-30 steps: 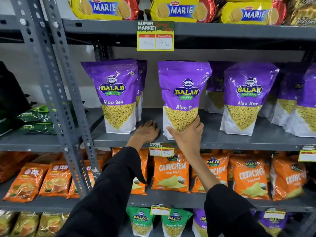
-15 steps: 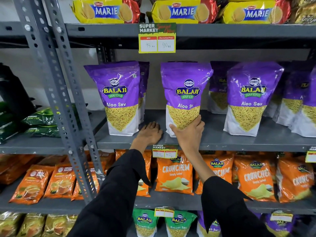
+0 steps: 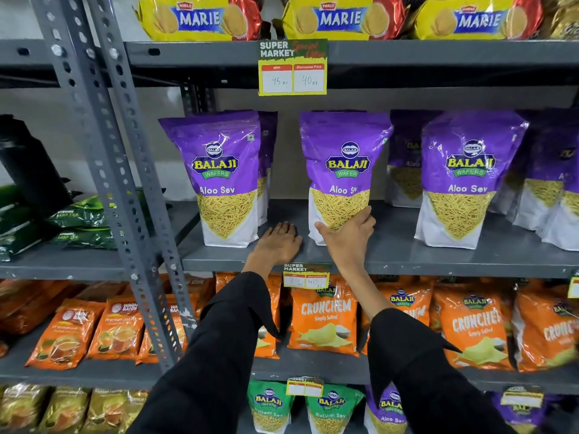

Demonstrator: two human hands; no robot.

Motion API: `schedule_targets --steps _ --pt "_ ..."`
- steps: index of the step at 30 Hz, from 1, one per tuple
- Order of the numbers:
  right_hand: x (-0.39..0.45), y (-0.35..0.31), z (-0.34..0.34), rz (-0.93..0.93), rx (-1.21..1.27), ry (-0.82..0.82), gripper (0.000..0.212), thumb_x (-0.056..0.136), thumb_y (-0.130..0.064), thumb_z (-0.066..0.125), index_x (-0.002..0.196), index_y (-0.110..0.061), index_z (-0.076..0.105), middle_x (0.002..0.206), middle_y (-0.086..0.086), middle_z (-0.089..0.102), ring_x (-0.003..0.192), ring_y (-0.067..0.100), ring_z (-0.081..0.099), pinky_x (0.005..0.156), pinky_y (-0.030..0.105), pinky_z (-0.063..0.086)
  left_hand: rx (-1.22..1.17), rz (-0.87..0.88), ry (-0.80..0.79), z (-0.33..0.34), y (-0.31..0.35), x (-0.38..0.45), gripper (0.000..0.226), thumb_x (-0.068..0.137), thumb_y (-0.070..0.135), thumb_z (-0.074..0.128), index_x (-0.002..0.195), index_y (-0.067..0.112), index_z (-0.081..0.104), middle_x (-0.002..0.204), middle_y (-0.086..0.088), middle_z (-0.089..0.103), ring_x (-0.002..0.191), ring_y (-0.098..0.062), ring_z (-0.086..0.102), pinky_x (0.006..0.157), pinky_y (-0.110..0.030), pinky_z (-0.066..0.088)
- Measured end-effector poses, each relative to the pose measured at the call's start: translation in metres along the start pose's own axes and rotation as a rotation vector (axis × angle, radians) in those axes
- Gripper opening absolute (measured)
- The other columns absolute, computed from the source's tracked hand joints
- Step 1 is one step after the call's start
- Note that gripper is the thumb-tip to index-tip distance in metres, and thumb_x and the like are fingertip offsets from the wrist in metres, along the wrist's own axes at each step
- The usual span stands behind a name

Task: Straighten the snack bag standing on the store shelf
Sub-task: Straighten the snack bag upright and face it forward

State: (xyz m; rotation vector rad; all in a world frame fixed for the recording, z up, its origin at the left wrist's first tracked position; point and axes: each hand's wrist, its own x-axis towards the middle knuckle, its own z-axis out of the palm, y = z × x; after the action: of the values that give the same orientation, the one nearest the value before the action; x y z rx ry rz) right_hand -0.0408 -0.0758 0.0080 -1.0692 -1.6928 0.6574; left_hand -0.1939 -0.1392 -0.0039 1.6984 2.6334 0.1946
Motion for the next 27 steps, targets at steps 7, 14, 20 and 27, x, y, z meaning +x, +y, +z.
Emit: schedule_targets --steps 7,14,20,27 --pt "-0.0027 -0.0003 -0.0023 -0.009 -0.027 0.004 0.127 0.069 -0.05 0.088 0.156 0.003 0.013 0.144 0.021 0.036 0.133 0.037 0.042 0.103 0.045 0.048 0.01 0.004 0.006 -0.0001 0.0011 -0.0007 0.061 0.107 0.039 0.015 0.16 0.009 0.014 0.17 -0.01 0.011 0.158 -0.025 0.008 0.127 -0.044 0.009" --pt "-0.0062 -0.0025 -0.0036 -0.011 -0.038 -0.001 0.128 0.07 -0.051 0.087 0.157 0.003 0.011 0.145 0.02 0.035 0.134 0.036 0.041 0.104 0.044 0.047 0.007 0.001 0.006 0.0001 0.0007 -0.001 0.061 0.107 0.038 0.015 0.161 0.01 0.013 0.17 -0.01 0.01 0.158 -0.025 0.007 0.127 -0.044 0.008" --pt "-0.0074 -0.0035 -0.004 -0.008 -0.059 0.0 0.128 0.07 -0.053 0.086 0.157 0.003 0.012 0.145 0.02 0.035 0.134 0.036 0.041 0.103 0.044 0.047 -0.005 -0.002 0.004 -0.0003 0.0006 -0.0019 0.061 0.107 0.039 0.015 0.161 0.01 0.012 0.17 -0.01 0.009 0.158 -0.025 0.006 0.127 -0.044 0.007" --pt "-0.0087 -0.0043 -0.0047 0.0 -0.054 0.006 0.128 0.068 -0.055 0.086 0.157 0.002 0.013 0.145 0.019 0.036 0.134 0.036 0.041 0.104 0.045 0.047 -0.017 0.002 0.009 -0.0023 0.0012 -0.0052 0.061 0.107 0.038 0.015 0.16 0.01 0.014 0.17 -0.011 0.01 0.158 -0.025 0.008 0.127 -0.045 0.008"
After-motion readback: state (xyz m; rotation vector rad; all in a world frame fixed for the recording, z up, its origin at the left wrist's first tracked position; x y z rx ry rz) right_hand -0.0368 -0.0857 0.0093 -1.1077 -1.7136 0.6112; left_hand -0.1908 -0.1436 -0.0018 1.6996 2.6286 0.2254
